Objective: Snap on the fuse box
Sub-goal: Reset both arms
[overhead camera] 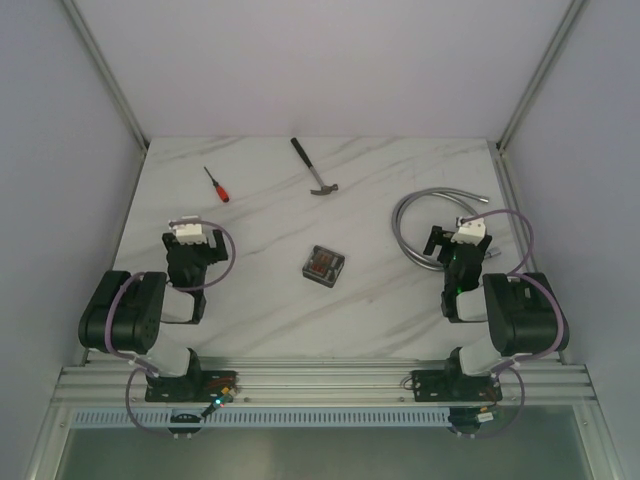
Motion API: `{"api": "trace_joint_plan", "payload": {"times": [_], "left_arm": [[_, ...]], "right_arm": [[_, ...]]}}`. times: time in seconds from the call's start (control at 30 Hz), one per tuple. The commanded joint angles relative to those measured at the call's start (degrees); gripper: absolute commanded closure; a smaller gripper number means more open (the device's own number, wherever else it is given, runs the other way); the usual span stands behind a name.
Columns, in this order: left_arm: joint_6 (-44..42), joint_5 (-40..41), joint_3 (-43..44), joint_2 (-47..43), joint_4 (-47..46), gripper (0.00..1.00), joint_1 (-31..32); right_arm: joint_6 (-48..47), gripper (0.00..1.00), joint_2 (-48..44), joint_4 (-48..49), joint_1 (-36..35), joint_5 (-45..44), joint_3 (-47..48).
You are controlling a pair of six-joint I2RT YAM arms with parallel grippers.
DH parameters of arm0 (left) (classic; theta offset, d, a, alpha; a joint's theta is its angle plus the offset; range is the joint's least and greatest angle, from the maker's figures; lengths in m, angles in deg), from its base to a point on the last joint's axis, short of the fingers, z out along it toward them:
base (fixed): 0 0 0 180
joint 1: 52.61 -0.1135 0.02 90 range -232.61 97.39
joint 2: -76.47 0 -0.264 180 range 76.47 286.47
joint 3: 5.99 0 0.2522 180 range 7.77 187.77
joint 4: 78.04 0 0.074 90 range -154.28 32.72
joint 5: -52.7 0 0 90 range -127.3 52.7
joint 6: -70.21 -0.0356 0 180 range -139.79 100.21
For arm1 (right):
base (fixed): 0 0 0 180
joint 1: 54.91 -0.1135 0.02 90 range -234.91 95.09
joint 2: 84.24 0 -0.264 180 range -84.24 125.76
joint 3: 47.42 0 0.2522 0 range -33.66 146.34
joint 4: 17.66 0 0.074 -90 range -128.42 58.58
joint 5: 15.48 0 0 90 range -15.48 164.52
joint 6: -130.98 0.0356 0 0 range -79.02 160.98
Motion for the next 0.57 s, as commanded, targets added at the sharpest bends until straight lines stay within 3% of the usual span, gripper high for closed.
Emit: {"api": "trace_joint_plan", "payload": {"times": [0.0, 0.53], "left_arm": [[-0.9, 3.1, 2.6, -0.2, -0.8, 0.00, 0.2], [-1.9, 3.5, 3.0, -0.4, 0.3, 0.00, 1.3]], "right_arm": [[-0.8, 0.00, 0.0, 3.3, 0.3, 0.3, 1.2], [-0.7, 0.00, 0.0, 3.3, 0.4, 0.3, 1.2]]}}
